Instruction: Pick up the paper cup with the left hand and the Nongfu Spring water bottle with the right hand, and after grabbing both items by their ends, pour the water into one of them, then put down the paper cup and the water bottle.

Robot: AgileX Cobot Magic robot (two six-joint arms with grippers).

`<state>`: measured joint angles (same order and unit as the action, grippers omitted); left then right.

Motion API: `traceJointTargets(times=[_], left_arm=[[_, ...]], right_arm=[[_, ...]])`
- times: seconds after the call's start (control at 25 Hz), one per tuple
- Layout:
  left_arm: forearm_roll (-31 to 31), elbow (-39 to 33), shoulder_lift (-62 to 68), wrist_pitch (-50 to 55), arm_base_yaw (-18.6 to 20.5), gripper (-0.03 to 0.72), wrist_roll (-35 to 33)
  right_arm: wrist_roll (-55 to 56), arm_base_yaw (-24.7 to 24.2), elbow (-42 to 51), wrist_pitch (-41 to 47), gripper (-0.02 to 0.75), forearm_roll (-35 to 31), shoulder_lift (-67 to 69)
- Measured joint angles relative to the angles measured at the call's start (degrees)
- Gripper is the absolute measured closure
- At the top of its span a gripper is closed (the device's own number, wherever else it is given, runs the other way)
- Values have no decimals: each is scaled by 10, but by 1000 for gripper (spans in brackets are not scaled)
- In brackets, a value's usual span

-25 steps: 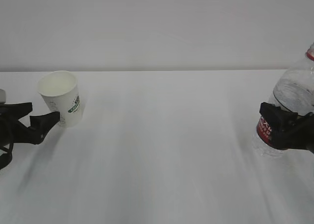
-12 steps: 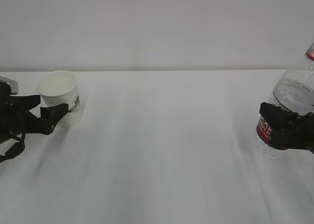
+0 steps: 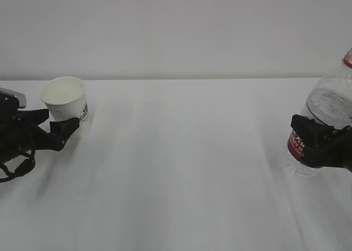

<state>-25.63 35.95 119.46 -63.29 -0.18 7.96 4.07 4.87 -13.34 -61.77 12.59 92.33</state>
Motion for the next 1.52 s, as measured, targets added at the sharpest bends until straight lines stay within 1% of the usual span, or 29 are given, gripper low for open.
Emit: traceJointTargets(times=[0.36,0.56,0.96,1.16,1.32,1.44,1.52], left_arm=[[0,13,5,-2,0,5,0],[-1,29,28,-2,-2,2,3],[2,74,45,7,-42,2,6],[15,90,54,17,-45,4,6],[23,90,54,18,-45,33,6],[26,90,54,18,-45,85,7],[27,90,54,18,-45,103,7]], right_arm=[[0,0,0,0,316,1,0],[0,0,0,0,316,1,0],[0,0,0,0,316,2,0],[0,0,0,0,317,2,0],[0,0,0,0,317,2,0],[0,0,0,0,317,2,0],[0,0,0,0,317,2,0]])
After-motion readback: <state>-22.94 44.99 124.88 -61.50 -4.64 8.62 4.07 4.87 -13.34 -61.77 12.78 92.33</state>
